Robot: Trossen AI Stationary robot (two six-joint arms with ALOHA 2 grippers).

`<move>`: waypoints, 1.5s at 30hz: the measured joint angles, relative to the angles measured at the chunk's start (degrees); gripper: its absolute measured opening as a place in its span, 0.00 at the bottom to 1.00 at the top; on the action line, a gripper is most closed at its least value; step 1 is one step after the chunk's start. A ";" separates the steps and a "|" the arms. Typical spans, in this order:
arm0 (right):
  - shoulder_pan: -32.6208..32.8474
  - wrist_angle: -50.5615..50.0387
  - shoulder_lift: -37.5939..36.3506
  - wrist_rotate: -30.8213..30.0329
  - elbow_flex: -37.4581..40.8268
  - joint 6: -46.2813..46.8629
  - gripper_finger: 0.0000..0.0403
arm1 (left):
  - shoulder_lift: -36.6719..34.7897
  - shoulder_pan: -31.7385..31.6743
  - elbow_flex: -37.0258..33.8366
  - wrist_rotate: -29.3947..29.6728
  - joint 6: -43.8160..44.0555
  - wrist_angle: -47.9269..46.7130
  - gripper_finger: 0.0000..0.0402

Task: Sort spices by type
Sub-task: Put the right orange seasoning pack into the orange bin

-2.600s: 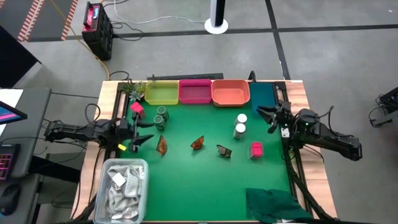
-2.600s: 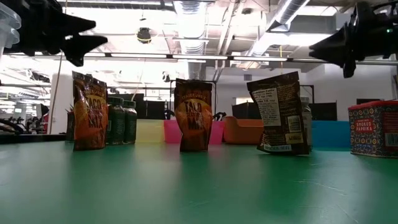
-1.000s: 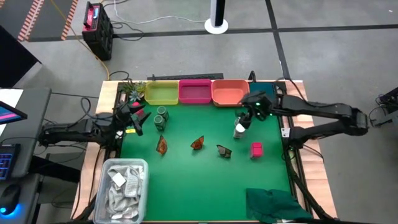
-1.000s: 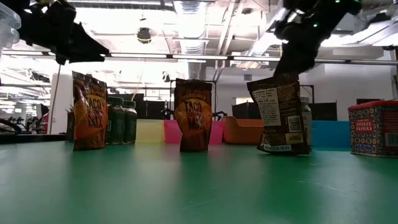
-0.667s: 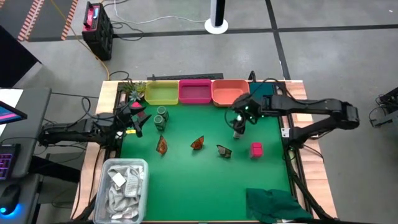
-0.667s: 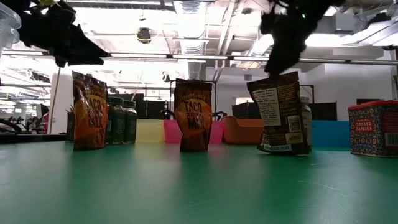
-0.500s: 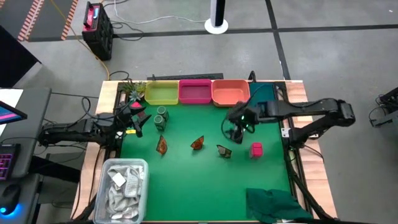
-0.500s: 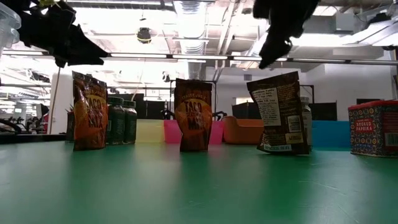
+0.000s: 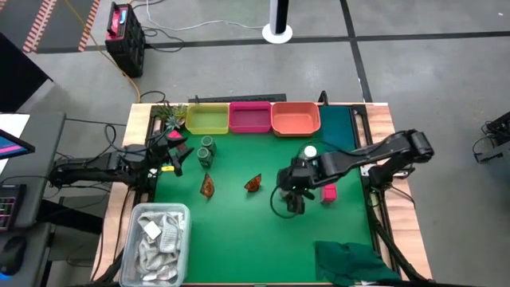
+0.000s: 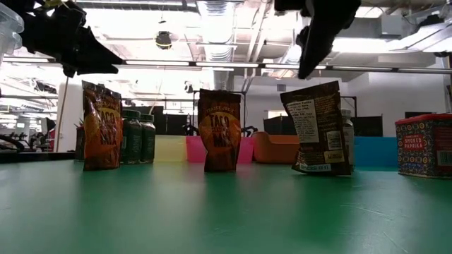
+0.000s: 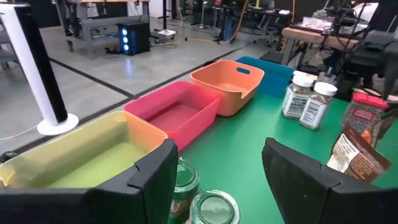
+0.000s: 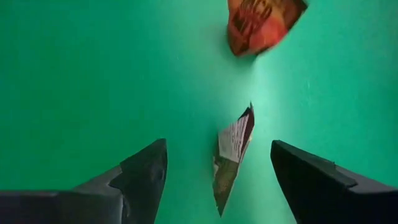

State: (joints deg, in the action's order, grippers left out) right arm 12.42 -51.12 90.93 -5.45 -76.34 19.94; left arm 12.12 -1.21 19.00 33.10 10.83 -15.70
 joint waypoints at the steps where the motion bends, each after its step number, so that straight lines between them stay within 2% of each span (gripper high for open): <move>1: -0.02 -1.08 1.00 -0.01 -0.55 0.06 0.77 | 0.00 0.00 0.00 -0.02 0.00 -0.01 0.56; 9: -1.71 -7.05 7.48 -0.04 -3.13 -0.30 0.69 | 0.00 0.00 0.00 -0.44 0.55 -0.32 0.56; 14: -2.68 -7.41 8.77 -0.07 -3.21 -2.09 0.59 | 0.00 0.00 0.00 -0.43 0.47 -0.42 0.56; 17: -3.18 -7.32 8.77 -0.07 -3.21 -3.07 0.48 | 0.00 0.00 0.00 -0.44 0.28 -0.47 0.56; 25: -4.78 -7.37 8.76 1.07 -3.21 -7.38 0.07 | 0.00 0.00 0.00 -0.43 -0.27 -0.49 0.56; 26: -4.93 -7.37 8.77 1.09 -3.21 -8.22 0.05 | 0.00 0.00 0.00 -0.43 -0.42 -0.49 0.56; 32: -7.54 -7.81 8.77 0.22 -5.12 -12.06 0.06 | 0.00 0.00 0.00 -0.43 -0.74 -0.61 0.56; 40: -11.24 -12.67 8.67 -10.18 -14.38 -20.41 0.03 | 0.00 0.00 0.00 -0.43 0.07 -3.01 0.56; 45: -17.13 -14.13 8.67 -14.27 -16.38 -26.19 0.04 | -0.02 0.00 0.00 -0.43 1.31 -2.70 0.56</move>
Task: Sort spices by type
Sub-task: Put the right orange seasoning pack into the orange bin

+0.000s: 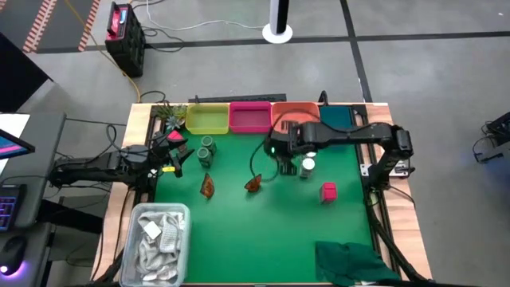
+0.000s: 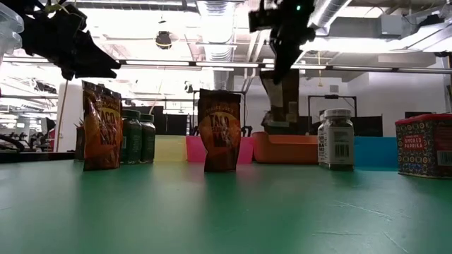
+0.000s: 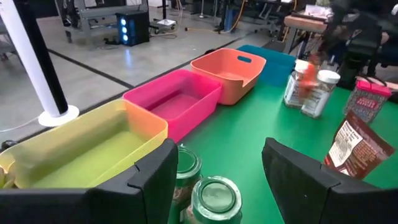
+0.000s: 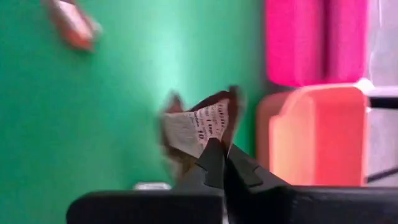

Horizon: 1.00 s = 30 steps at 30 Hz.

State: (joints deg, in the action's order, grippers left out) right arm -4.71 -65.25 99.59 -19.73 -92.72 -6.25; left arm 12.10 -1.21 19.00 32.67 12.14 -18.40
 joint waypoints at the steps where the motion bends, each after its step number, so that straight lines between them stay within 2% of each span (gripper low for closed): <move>1: -1.62 0.40 0.00 -0.03 -0.01 -0.62 0.04 | 0.00 0.00 0.00 0.00 0.33 0.19 0.56; 6: -10.49 3.36 0.02 -0.09 -0.01 -0.29 0.04 | 0.02 0.00 0.00 0.00 0.72 3.63 0.56; 11: -17.55 9.05 -0.56 -0.15 -0.01 -1.01 0.04 | 0.00 0.00 0.13 0.01 -3.18 10.55 0.56; 16: -23.04 11.69 -0.90 1.22 -0.03 -1.22 0.04 | 1.27 0.00 4.40 0.16 -2.92 6.31 0.56; 22: -27.69 15.07 -0.92 8.63 -0.03 -0.60 0.04 | 8.31 0.00 9.26 3.88 -1.16 2.91 0.56; 27: -29.65 13.61 -0.92 9.58 -0.03 4.52 0.05 | 16.22 0.00 11.18 7.70 -4.45 6.95 0.56; 30: -29.68 12.11 -0.92 9.57 -0.01 9.17 0.06 | 20.10 0.00 11.60 7.86 -7.18 11.05 0.56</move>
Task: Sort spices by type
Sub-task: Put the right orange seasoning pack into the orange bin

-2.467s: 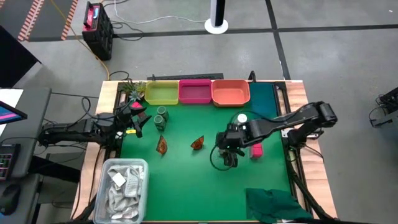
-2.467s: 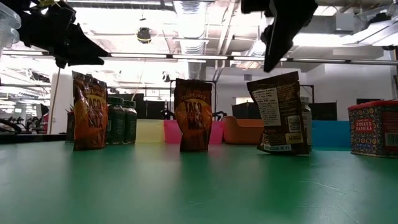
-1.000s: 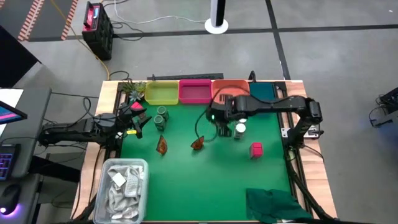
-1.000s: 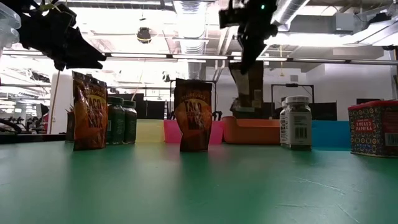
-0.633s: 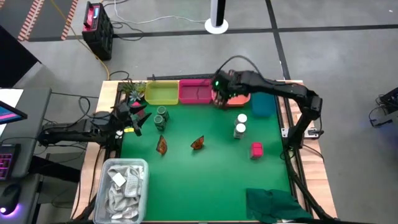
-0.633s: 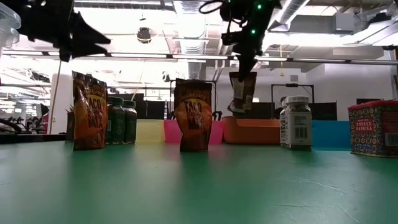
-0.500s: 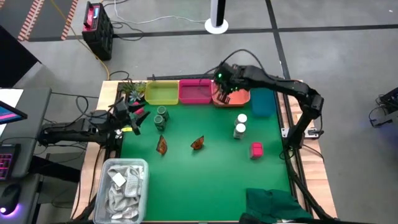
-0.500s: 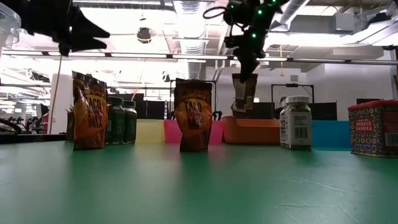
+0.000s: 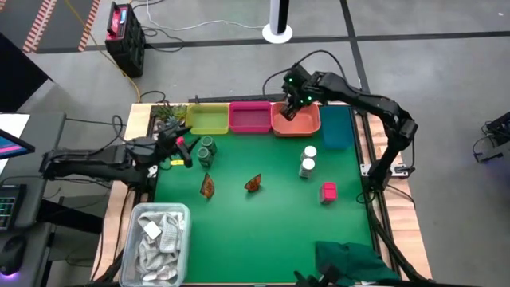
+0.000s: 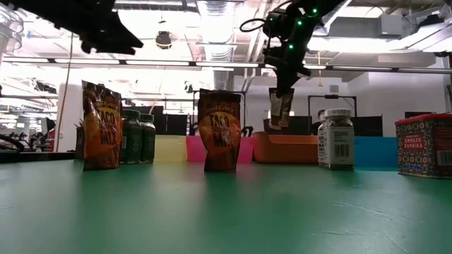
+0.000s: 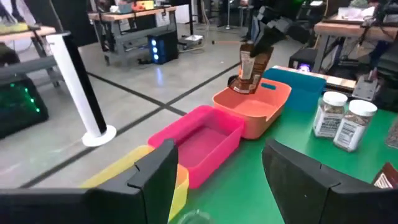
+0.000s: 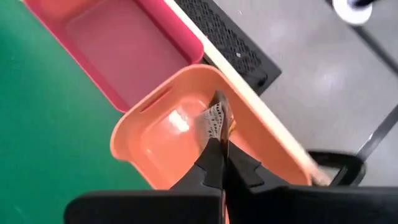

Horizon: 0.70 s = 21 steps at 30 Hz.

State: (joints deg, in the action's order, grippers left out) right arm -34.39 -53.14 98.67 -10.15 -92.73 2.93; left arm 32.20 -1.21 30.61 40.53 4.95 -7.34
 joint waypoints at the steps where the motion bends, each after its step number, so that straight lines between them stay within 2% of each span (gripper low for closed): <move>1: 0.02 -0.04 0.00 0.02 0.00 1.09 0.06 | 0.97 0.00 0.17 0.05 -0.80 1.14 0.56; 5: -0.36 -4.52 0.00 0.22 0.00 3.66 0.06 | 3.52 0.00 0.99 0.05 -2.33 1.66 0.56; 11: -4.42 -10.04 -0.02 0.18 3.14 5.55 0.05 | 3.21 0.00 1.05 0.03 -2.30 0.41 0.56; 21: -10.23 -7.60 0.02 2.99 10.53 8.89 0.06 | 2.15 0.00 1.05 -0.04 -1.41 -1.02 0.56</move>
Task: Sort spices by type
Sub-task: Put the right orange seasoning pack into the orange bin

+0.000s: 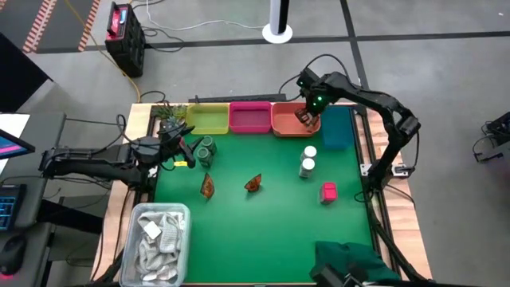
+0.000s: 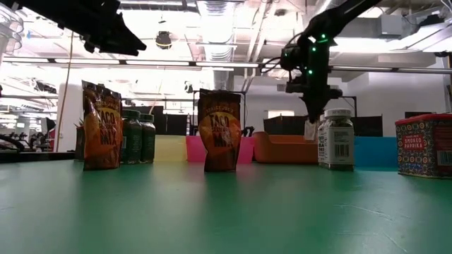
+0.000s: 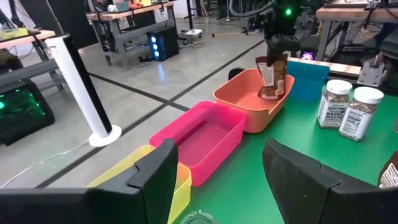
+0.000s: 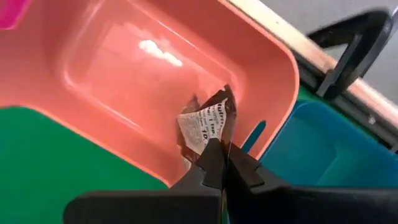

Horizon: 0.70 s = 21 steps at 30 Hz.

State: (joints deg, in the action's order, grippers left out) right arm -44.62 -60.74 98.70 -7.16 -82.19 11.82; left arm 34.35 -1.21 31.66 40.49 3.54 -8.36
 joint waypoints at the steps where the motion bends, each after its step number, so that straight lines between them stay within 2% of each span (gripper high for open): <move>1: -0.30 -0.13 0.00 -0.02 0.22 0.44 0.06 | 0.00 0.00 0.00 0.00 0.02 0.00 0.56; 21: 1.11 0.72 0.00 -0.05 0.24 1.85 0.23 | 0.00 0.00 0.00 -1.73 0.14 -0.42 0.56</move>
State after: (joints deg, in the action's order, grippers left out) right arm -43.51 -60.01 98.70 -7.22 -81.95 13.67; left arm 34.35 -1.21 31.66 38.76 3.68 -8.78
